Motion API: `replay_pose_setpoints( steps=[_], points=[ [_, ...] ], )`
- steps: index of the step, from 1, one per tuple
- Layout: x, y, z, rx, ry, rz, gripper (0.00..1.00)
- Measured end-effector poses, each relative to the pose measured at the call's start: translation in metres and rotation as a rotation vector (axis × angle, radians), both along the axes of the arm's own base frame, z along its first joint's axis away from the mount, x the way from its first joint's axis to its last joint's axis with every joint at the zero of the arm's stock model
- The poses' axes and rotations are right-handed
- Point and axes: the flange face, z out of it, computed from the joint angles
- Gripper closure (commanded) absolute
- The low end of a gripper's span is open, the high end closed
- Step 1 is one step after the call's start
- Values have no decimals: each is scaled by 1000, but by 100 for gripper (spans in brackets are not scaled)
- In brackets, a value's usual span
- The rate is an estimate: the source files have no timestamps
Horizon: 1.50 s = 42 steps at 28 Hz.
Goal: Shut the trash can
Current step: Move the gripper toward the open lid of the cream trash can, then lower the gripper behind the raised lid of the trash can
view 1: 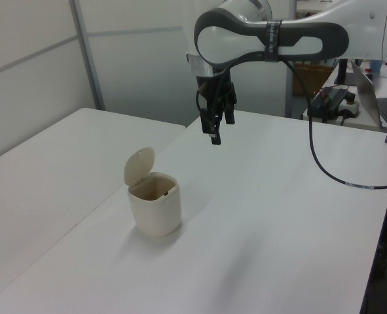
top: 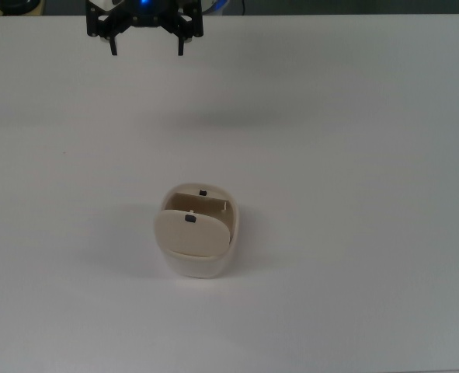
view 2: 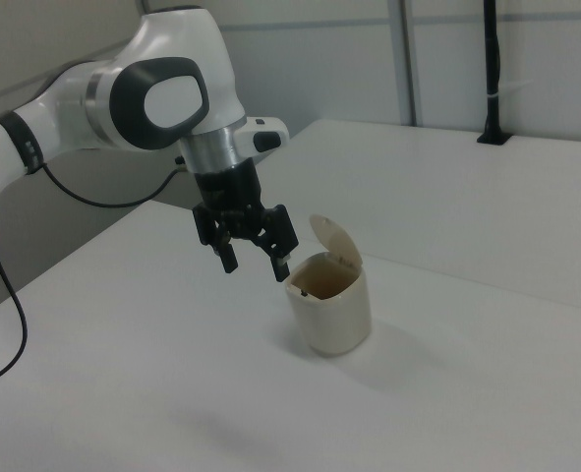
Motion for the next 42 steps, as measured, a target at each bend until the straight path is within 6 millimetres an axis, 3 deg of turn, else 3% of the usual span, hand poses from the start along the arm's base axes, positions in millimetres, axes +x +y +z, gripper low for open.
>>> replay_pose_setpoints(
  steps=[1, 2, 30, 35, 42],
  points=[
    [0, 0, 0, 0, 0, 0, 97],
    [0, 0, 0, 0, -2, 0, 100],
    [5, 2, 3, 14, -38, 6, 100],
    [16, 5, 6, 26, -118, 15, 100],
    [49, 11, 13, 80, -356, 26, 100]
  ],
)
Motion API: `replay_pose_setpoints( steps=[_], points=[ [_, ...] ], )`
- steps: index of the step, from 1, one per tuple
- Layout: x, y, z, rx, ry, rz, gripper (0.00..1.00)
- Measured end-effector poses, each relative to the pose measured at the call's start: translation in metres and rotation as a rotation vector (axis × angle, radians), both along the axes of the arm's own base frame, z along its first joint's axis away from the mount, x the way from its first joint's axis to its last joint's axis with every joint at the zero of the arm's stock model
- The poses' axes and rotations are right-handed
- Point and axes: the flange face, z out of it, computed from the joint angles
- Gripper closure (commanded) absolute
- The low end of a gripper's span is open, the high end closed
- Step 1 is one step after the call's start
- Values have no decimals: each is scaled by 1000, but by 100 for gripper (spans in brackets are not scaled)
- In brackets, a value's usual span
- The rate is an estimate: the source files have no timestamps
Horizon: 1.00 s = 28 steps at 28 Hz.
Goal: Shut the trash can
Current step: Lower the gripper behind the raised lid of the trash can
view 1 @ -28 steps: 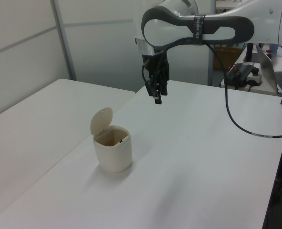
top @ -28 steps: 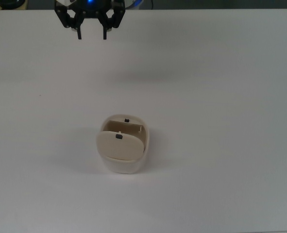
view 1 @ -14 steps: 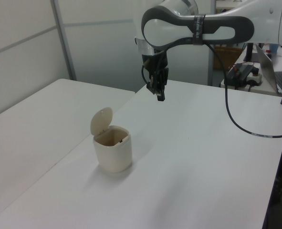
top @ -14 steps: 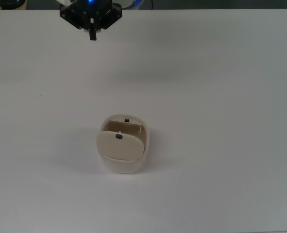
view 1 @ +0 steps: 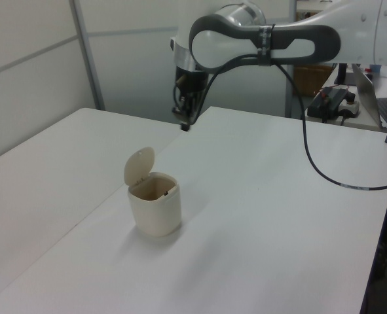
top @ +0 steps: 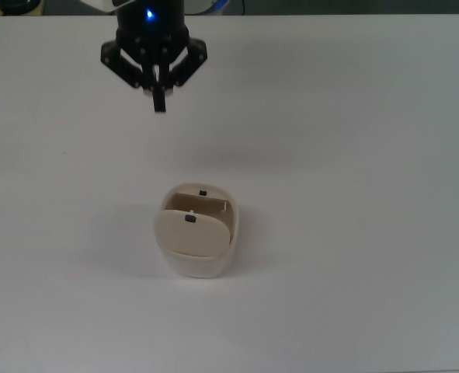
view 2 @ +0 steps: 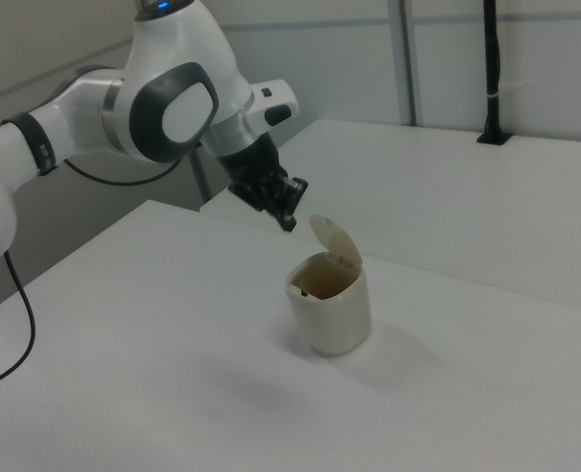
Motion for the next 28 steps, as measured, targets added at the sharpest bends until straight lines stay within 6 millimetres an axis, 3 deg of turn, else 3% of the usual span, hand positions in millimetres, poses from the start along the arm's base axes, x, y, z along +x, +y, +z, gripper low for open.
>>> replay_pose_setpoints(
  steps=[5, 13, 28],
  points=[
    [30, 1, -14, 22, -155, -20, 100],
    [76, 3, -67, 61, -331, -94, 100],
    [81, 12, -90, 65, -280, -88, 100]
  ],
)
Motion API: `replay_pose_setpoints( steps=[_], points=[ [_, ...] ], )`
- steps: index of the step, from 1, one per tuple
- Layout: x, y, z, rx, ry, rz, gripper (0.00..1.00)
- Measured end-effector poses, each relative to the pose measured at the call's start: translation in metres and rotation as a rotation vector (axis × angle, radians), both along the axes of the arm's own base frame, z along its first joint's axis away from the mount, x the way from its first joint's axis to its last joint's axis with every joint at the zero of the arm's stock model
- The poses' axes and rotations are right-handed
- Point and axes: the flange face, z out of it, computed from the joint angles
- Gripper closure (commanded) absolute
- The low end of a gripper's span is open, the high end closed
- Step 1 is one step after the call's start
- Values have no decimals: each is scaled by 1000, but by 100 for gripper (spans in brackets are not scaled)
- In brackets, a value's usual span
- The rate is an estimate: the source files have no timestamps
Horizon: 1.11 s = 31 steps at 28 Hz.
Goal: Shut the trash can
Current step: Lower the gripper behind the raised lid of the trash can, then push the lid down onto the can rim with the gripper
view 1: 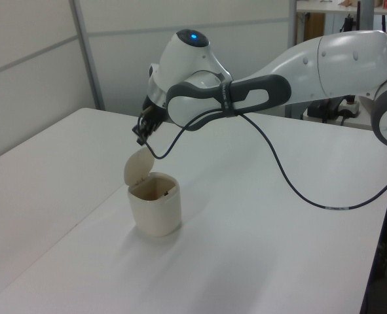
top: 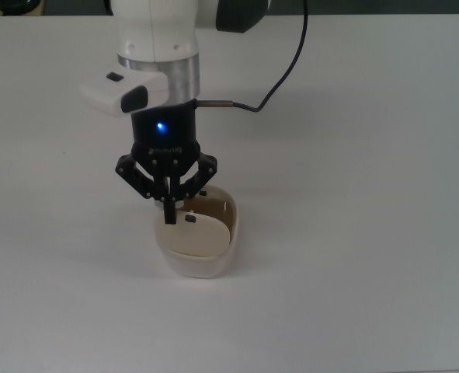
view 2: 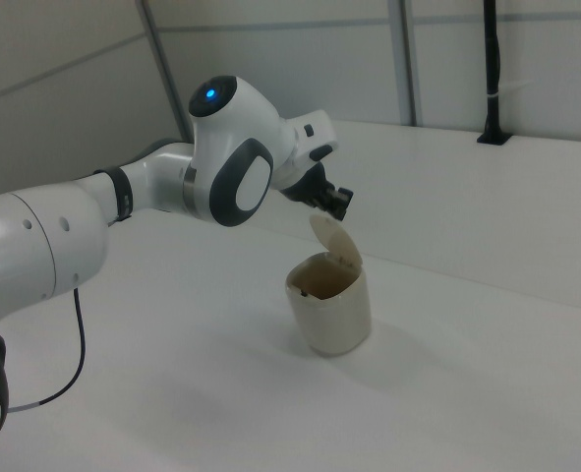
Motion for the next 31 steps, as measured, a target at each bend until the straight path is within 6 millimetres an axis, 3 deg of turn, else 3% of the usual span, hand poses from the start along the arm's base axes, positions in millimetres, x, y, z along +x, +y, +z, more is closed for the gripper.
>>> replay_pose_setpoints(
  steps=[17, 27, 31],
  points=[
    [-13, 13, -36, -28, 241, 69, 100],
    [-13, 38, -81, -38, 325, 111, 100],
    [-13, 39, -81, -42, 324, 114, 100]
  ],
)
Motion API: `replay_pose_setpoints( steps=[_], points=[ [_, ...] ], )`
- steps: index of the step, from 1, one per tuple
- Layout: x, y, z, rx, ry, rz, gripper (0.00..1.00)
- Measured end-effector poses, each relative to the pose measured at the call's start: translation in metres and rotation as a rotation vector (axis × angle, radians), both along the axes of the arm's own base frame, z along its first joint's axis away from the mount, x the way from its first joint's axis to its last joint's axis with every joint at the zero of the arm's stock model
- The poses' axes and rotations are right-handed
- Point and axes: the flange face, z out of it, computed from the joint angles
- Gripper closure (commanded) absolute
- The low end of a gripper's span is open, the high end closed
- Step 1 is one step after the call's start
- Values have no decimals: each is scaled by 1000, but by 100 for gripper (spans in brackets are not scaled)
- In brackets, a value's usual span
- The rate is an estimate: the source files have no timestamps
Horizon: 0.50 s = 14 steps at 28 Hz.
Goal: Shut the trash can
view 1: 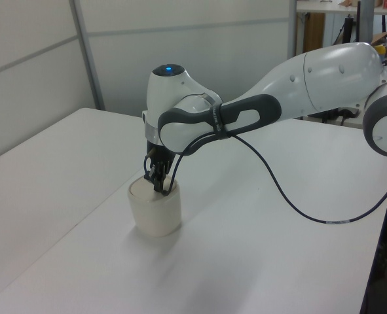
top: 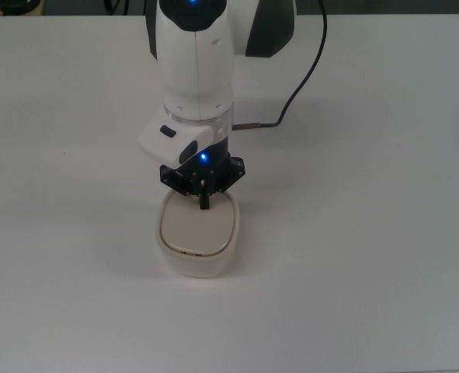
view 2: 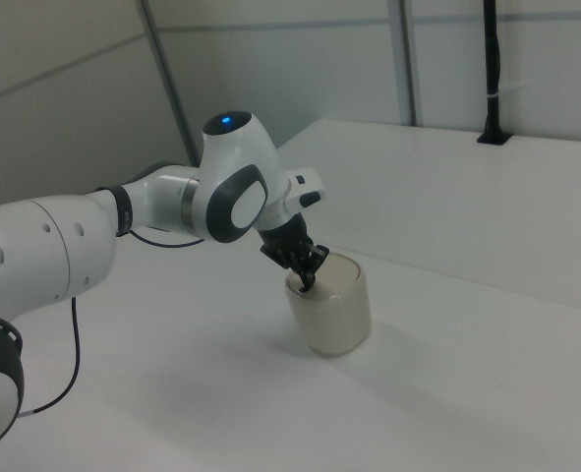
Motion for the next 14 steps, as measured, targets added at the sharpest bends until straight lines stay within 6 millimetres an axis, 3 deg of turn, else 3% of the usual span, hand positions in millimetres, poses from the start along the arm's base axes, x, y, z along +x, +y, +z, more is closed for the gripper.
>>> replay_pose_setpoints(
  steps=[9, 14],
  points=[
    [-2, -4, 5, -5, 32, -3, 100],
    [-13, -19, 33, -9, 83, -16, 100]
  ],
)
